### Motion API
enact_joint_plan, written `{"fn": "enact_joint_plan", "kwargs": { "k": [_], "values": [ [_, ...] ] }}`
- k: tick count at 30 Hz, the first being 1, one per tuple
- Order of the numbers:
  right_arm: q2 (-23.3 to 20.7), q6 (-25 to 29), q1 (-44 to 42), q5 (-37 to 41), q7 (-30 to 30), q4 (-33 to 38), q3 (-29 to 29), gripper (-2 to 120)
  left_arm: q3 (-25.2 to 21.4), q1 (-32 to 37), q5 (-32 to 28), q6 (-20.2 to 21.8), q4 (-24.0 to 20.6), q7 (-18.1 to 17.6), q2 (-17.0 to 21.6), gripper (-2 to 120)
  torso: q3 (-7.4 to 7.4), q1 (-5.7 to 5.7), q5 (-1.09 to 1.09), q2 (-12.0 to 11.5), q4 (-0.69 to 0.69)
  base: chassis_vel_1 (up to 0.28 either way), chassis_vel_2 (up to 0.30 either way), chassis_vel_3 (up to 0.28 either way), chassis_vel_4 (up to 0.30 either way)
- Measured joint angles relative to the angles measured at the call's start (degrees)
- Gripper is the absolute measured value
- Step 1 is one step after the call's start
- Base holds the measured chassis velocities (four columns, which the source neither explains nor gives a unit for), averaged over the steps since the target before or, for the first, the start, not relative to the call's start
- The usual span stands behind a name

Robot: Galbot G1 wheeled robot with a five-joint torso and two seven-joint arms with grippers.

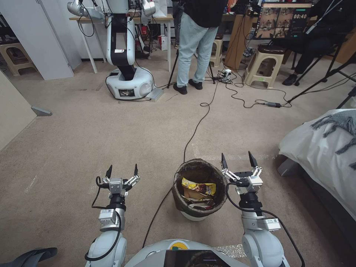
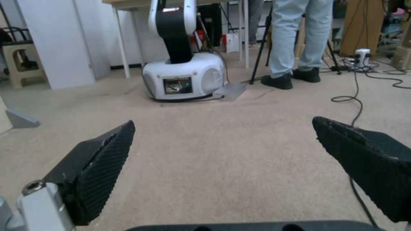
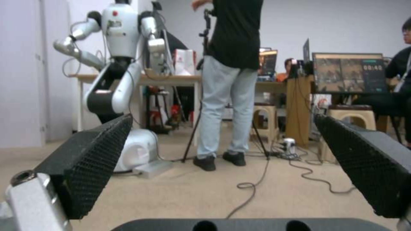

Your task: Pick up the trash bin, then pick up the garbage from the floor and place it into the trash bin.

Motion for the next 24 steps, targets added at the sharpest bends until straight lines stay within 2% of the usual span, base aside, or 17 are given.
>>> {"fn": "enact_joint_plan", "kwargs": {
  "k": [24],
  "values": [
    [-0.02,0.28,0.00,-0.10,0.03,-0.30,0.02,100,0.01,-0.06,-0.09,0.11,0.19,-0.07,-0.02,100,0.00,0.00,0.00,0.00,0.00,0.000,0.000,0.000,0.000]
  ]
}}
